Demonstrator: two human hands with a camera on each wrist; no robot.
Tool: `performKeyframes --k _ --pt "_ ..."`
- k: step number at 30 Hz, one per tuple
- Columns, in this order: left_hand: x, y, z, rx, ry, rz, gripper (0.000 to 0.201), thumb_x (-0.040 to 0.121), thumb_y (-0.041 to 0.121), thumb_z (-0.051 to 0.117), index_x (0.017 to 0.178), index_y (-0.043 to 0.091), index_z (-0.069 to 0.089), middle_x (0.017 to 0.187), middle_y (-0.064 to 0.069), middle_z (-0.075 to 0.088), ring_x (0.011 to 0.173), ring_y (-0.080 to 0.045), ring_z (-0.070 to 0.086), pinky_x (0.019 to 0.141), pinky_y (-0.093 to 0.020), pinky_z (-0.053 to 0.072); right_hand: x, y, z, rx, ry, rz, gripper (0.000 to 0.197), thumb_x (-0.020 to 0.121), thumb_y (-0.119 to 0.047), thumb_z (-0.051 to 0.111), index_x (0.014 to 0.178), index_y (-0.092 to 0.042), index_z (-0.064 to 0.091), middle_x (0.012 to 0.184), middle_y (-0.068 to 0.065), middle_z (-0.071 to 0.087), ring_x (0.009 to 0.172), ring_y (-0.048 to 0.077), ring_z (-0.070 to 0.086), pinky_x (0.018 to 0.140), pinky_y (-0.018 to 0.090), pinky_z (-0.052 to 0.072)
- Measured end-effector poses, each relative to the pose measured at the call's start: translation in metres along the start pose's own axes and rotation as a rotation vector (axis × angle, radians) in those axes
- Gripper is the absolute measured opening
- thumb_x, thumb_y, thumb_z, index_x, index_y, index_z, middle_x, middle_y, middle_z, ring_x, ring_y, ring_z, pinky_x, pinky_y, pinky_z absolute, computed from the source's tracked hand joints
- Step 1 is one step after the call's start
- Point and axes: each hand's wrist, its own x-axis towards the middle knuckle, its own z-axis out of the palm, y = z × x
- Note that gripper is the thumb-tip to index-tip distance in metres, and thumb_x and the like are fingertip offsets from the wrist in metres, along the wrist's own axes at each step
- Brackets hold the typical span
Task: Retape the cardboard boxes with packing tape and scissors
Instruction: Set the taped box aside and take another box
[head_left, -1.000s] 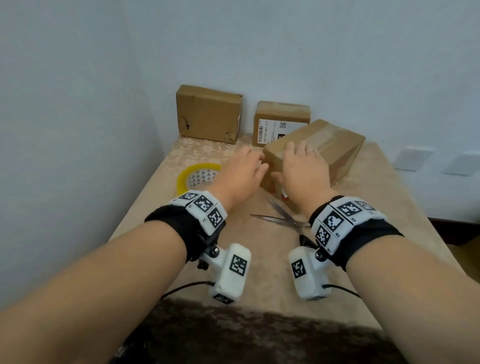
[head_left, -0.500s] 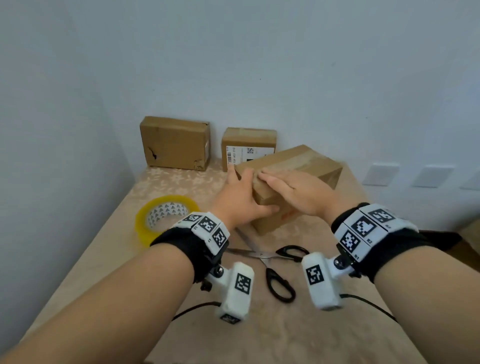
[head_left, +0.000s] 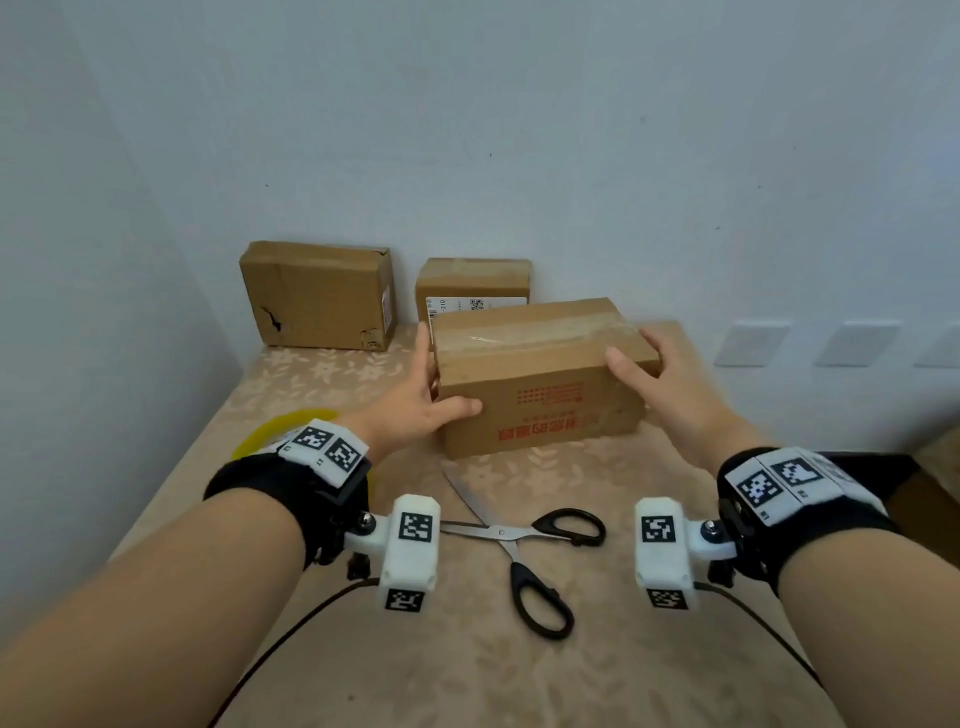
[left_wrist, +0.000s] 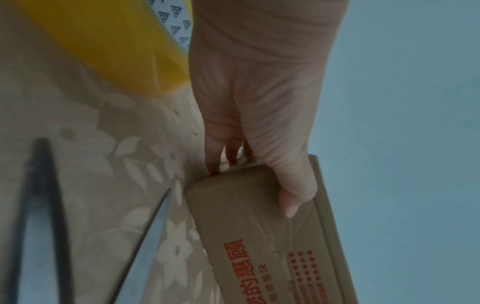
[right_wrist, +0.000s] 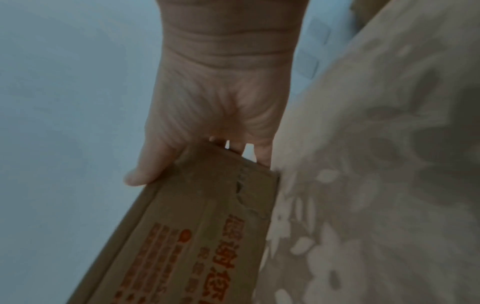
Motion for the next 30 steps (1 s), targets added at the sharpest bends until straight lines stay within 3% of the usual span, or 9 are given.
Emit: performKeyframes --k 4,6,10,13,16,19,24,27,30 --pt "0.006 -0.013 0.013 -0.078 0.026 -0.068 0.093 0.07 0.045 0.076 0.146 0.026 0.026 0.129 0.006 0.059 0.112 -0.01 0.059 0.092 -0.026 0.049 -0.008 0.011 0.003 0.048 -0.105 0.028 0.071 0.072 -0.034 0.079 0.135 -0.025 0.048 0.124 -0.002 0.066 0.116 0.016 0.061 0.101 0.045 0.046" --pt "0.005 -0.013 0.016 -0.103 0.036 -0.089 0.102 0.058 0.056 0.076 0.144 0.025 0.031 0.123 0.007 0.062 0.109 -0.009 0.061 0.096 -0.03 0.048 -0.013 0.009 0.004 0.03 -0.099 0.031 0.075 0.07 -0.029 0.08 0.137 -0.025 0.046 0.124 -0.003 0.065 0.116 0.014 0.06 0.102 0.043 0.046" --pt "-0.009 0.002 0.016 -0.156 0.094 -0.025 0.077 0.084 0.049 0.064 0.143 0.024 0.022 0.129 0.007 0.055 0.111 -0.004 0.055 0.092 -0.021 0.043 -0.028 -0.002 0.004 0.067 0.012 0.06 0.06 0.079 -0.032 0.073 0.132 -0.02 0.049 0.117 -0.002 0.066 0.106 0.011 0.062 0.08 0.025 0.05" --pt "-0.027 0.019 0.012 -0.116 0.099 0.066 0.044 0.092 0.041 0.054 0.131 0.027 0.039 0.117 0.018 0.056 0.103 0.01 0.05 0.086 -0.012 0.039 -0.036 -0.016 0.008 0.101 0.134 0.131 0.05 0.087 -0.054 0.059 0.123 -0.02 0.053 0.115 -0.002 0.066 0.102 0.01 0.06 0.081 0.03 0.045" --pt "-0.037 0.027 0.005 -0.058 0.1 0.197 0.052 0.088 0.029 0.066 0.135 0.026 0.045 0.124 0.015 0.058 0.113 0.004 0.053 0.094 -0.016 0.042 -0.043 -0.035 0.013 0.141 0.17 0.133 0.051 0.088 -0.057 0.055 0.125 -0.023 0.055 0.121 -0.005 0.061 0.109 0.011 0.053 0.093 0.033 0.039" --pt "-0.045 0.034 0.002 0.019 0.252 0.29 0.042 0.093 0.02 0.059 0.134 0.014 0.051 0.118 0.009 0.061 0.103 0.004 0.057 0.085 -0.01 0.048 -0.054 -0.05 0.017 0.133 0.093 0.027 0.042 0.082 -0.051 0.065 0.116 -0.028 0.054 0.111 -0.016 0.06 0.104 0.001 0.053 0.099 0.032 0.034" --pt "-0.052 0.043 0.006 0.058 0.595 0.321 0.034 0.092 0.041 0.056 0.092 0.01 0.07 0.082 -0.002 0.068 0.076 -0.018 0.064 0.078 -0.044 0.056 -0.06 -0.049 0.026 -0.002 0.246 -0.035 0.035 0.084 -0.034 0.073 0.109 -0.023 0.051 0.102 -0.005 0.063 0.096 0.014 0.063 0.087 0.037 0.052" --pt "-0.052 0.045 0.01 0.13 0.571 0.311 0.05 0.093 0.045 0.052 0.074 0.0 0.064 0.065 -0.019 0.059 0.057 -0.022 0.051 0.061 -0.04 0.051 -0.061 -0.045 0.028 0.007 0.318 0.008 0.013 0.091 -0.037 0.062 0.099 -0.027 0.059 0.101 -0.001 0.064 0.098 0.02 0.062 0.085 0.043 0.055" --pt "-0.05 0.048 0.016 0.243 0.471 0.298 0.052 0.097 0.039 0.049 0.063 -0.001 0.054 0.058 -0.019 0.05 0.053 -0.026 0.044 0.055 -0.033 0.038 -0.06 -0.045 0.021 0.001 0.415 0.074 0.023 0.097 -0.036 0.05 0.101 -0.017 0.063 0.102 0.004 0.063 0.096 0.023 0.063 0.078 0.043 0.058"
